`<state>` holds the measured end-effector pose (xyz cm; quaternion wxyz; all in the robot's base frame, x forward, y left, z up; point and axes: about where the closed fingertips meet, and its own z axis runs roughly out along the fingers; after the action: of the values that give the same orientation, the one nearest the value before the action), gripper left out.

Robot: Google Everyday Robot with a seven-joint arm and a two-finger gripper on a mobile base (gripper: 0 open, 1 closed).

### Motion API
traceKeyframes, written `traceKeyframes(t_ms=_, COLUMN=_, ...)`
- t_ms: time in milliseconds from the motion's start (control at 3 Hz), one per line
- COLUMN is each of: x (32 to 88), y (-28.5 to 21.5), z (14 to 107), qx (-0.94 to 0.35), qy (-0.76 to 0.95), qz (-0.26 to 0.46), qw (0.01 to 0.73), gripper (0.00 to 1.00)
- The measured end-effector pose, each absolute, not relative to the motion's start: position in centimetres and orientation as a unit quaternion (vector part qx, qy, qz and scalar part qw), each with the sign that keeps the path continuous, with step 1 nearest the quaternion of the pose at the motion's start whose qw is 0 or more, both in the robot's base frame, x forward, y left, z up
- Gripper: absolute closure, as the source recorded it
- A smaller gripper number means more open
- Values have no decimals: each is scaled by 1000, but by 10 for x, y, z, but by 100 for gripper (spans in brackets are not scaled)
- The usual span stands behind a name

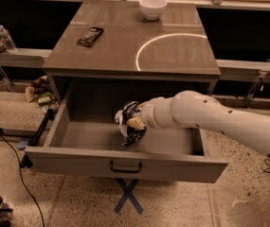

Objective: Place blue chip bag into top drawer

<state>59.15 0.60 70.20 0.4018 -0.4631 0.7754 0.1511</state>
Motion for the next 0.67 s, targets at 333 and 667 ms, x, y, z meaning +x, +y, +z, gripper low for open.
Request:
traceKeyframes(t_ms=333, x=593, y=-3, z=716, qx=-449, qy=779, qz=164, qw=406, gripper=36)
traceKeyframes(t_ms=667, x=594, y=-8, z=726, qx=-441, qy=781, qz=163, qw=411, gripper=5)
